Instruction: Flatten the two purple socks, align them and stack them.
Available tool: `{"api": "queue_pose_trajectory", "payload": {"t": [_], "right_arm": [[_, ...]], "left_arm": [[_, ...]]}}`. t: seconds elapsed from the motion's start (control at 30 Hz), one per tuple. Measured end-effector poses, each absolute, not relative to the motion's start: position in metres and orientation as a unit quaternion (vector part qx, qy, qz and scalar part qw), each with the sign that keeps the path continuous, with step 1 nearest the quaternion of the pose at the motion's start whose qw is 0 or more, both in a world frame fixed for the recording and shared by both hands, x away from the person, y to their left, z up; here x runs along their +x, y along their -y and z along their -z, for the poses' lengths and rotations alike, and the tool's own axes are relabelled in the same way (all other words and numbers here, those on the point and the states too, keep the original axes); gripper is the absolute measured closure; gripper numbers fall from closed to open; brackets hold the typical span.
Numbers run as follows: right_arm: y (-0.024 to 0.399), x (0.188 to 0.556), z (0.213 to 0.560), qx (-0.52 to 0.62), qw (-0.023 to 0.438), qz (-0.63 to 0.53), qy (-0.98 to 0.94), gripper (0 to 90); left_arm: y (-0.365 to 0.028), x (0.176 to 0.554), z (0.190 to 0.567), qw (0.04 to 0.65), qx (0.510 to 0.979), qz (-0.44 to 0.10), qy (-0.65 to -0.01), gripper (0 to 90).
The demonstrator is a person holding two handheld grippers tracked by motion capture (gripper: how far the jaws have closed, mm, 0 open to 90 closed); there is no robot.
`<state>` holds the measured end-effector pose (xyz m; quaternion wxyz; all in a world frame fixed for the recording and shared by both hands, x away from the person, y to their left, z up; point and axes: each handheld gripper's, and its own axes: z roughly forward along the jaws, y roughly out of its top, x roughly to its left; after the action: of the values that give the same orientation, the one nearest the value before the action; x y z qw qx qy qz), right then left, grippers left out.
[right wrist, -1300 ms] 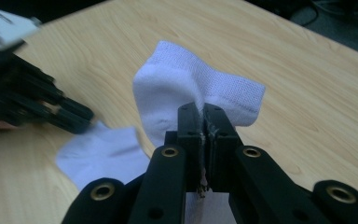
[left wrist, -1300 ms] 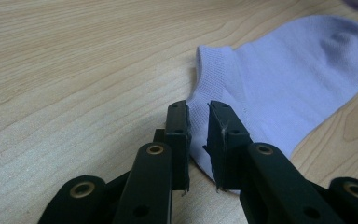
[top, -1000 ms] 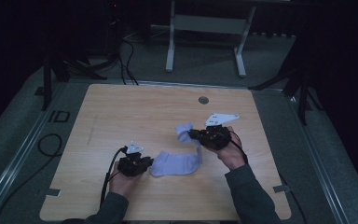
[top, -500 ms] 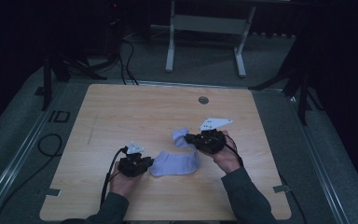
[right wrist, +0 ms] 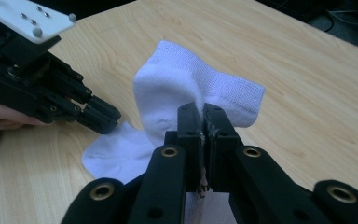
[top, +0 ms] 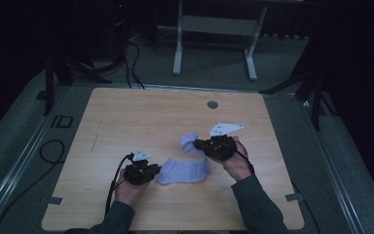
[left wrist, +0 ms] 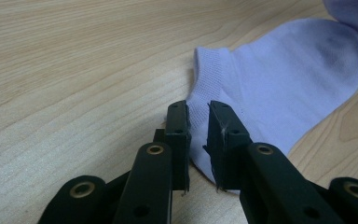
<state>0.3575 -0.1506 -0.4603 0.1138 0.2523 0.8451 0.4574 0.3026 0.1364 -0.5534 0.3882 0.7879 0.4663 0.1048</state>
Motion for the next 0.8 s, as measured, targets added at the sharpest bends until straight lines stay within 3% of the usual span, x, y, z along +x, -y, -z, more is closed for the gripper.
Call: {"api": "queue_pose_trajectory", "payload": {"t": [0.5, 0.8], "right_arm": [[0.13, 0.357, 0.474, 0.249, 0.096, -0.458, -0.848, 86.2], [0.135, 0.358, 0.459, 0.249, 0.109, -0.469, -0.84, 86.2]], "left_arm": [[-0.137, 0.303, 0.553, 0.387, 0.79, -0.102, -0.465, 78.1], [-0.133, 0.303, 0.556, 0.38, 0.795, -0.095, -0.462, 77.9]]}}
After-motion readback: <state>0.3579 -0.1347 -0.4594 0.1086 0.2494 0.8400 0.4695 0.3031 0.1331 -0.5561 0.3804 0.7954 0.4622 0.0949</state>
